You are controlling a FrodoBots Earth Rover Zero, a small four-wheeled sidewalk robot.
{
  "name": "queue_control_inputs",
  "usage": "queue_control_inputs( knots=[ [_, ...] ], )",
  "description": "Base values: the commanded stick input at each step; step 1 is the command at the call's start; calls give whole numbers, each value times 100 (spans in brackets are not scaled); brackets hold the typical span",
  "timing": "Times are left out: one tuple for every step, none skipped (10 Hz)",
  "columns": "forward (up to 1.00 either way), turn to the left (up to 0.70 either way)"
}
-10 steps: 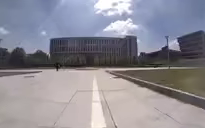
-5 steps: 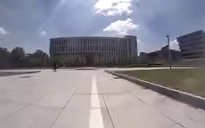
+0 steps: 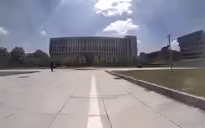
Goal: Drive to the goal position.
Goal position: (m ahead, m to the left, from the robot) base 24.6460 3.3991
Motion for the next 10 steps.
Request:
queue_control_inputs(
  knots=[
    [50,0],
    [50,0],
    [50,0],
    [50,0],
    [50,0],
    [50,0],
    [50,0],
    [50,0],
    [50,0],
    [50,0]
  ],
)
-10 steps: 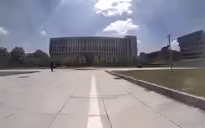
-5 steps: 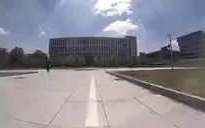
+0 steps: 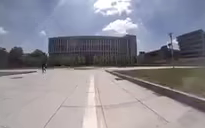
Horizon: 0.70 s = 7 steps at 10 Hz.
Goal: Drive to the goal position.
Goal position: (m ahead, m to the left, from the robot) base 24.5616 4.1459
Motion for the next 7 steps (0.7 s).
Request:
queue_control_inputs(
  knots=[
    [50,0],
    [50,0],
    [50,0],
    [50,0],
    [50,0],
    [50,0],
    [50,0]
  ],
)
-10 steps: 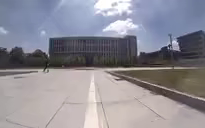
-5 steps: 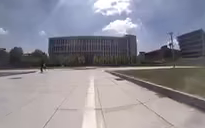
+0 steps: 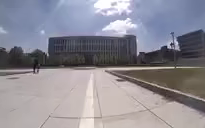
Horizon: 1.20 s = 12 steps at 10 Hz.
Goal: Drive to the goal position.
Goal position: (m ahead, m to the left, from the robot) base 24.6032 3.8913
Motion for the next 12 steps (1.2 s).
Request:
queue_control_inputs(
  knots=[
    [50,0],
    [50,0],
    [50,0],
    [50,0],
    [50,0],
    [50,0],
    [50,0],
    [50,0],
    [50,0],
    [50,0],
    [50,0],
    [50,0]
  ],
)
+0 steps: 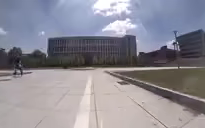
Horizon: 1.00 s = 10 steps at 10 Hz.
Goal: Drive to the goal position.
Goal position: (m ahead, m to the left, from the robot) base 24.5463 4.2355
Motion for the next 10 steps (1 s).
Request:
queue_control_inputs(
  knots=[
    [50,0],
    [50,0],
    [50,0],
    [50,0],
    [50,0],
    [50,0],
    [50,0],
    [50,0],
    [50,0],
    [50,0]
  ],
)
